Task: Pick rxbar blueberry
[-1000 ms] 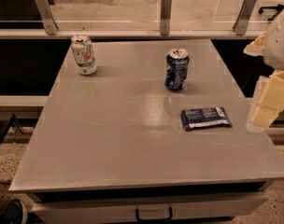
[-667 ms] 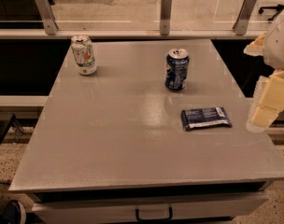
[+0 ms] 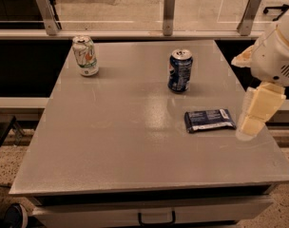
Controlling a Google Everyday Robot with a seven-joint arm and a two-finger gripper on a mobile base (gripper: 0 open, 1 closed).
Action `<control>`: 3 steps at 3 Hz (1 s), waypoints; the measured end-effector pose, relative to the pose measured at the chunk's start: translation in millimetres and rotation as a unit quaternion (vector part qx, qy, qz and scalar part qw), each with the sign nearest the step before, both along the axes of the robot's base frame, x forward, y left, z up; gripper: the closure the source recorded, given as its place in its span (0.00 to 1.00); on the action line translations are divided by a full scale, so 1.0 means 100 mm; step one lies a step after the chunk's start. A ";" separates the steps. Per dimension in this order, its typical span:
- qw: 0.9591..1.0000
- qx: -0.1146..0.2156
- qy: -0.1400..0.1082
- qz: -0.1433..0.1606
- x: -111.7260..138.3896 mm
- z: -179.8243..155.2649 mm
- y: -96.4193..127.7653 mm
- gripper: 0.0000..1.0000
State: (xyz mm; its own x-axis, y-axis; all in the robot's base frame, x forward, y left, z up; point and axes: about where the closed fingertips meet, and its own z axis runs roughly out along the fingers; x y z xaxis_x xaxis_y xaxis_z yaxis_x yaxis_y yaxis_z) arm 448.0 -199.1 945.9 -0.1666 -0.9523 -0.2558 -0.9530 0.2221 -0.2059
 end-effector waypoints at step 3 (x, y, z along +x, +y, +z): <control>0.999 0.022 0.028 0.025 0.27 -0.58 0.09 0.00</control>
Offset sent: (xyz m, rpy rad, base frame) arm 0.0310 0.0097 -0.0671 0.0429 0.0557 0.0620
